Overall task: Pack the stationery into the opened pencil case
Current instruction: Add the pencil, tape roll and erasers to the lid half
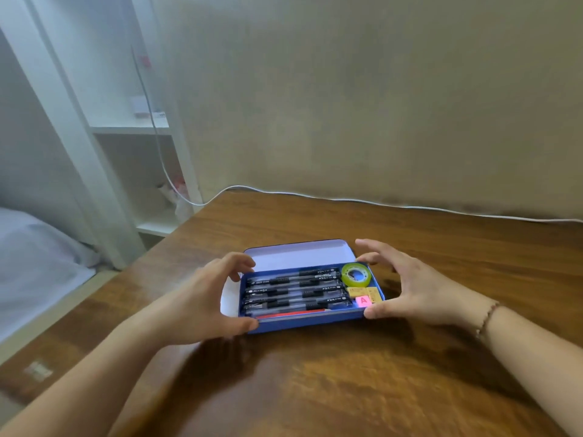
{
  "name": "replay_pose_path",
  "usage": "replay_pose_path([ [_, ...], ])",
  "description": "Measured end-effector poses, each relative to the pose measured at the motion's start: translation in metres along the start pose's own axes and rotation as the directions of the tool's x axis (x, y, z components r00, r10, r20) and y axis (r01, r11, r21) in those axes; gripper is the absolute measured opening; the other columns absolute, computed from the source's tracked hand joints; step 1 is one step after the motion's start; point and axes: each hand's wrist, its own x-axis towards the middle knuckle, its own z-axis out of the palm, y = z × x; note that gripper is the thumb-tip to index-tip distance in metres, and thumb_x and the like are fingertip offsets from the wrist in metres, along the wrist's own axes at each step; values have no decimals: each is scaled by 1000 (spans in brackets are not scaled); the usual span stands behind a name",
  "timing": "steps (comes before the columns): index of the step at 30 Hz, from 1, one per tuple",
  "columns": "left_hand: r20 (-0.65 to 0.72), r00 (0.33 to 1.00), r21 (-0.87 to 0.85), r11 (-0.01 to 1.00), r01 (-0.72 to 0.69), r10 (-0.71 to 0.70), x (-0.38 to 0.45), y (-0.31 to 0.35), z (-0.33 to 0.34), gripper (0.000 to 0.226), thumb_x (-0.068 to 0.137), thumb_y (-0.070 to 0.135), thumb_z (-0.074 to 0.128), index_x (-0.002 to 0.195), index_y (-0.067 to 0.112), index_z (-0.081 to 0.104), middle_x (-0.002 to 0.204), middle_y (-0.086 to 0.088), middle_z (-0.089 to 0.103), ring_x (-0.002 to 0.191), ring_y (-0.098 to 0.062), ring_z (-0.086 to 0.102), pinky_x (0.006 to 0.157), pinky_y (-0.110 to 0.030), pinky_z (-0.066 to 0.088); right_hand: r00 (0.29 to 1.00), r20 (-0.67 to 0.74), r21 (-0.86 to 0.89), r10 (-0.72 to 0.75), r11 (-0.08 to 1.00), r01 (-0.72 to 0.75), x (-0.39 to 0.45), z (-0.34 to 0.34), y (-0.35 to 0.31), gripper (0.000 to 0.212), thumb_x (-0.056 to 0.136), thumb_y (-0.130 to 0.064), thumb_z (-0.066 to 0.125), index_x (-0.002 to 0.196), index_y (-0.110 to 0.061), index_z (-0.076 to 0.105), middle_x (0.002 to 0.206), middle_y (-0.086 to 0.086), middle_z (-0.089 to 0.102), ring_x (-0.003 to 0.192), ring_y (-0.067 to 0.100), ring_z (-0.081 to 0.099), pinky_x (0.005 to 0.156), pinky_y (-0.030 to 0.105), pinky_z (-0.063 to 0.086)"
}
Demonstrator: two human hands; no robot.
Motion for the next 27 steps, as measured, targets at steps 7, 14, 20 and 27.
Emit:
replay_pose_path([
  [7,49,997,36,998,51,-53,7,-7,0,86,56,66,75,124,54,25,125,27,50,116,-4,43,98,-31,39,999,35,-10,-1,1000,1,11,4,6,98,65,-62,74,138,-62,8,145,-22,41,134,7,36,110,41,37],
  [14,31,997,85,994,73,-76,4,-3,-1,92,63,63,78,135,51,21,131,31,46,109,0,33,93,-26,25,999,54,-203,-7,979,18,10,9,9,91,71,-72,61,138,-65,-1,149,-20,38,133,9,39,109,39,32],
  [20,64,993,206,975,82,-97,10,0,1,107,65,65,74,144,54,3,140,28,48,129,-5,31,99,-30,21,1000,24,-389,-6,921,15,11,8,-5,101,76,-70,56,138,-58,-22,153,-16,34,143,14,26,111,39,25],
  [27,40,966,-259,931,256,-254,12,-16,10,83,64,81,58,137,48,37,137,14,50,120,2,46,88,-24,40,997,31,-121,77,990,-73,11,11,6,97,63,-90,36,142,-58,-8,160,-12,16,148,12,10,119,43,17],
])
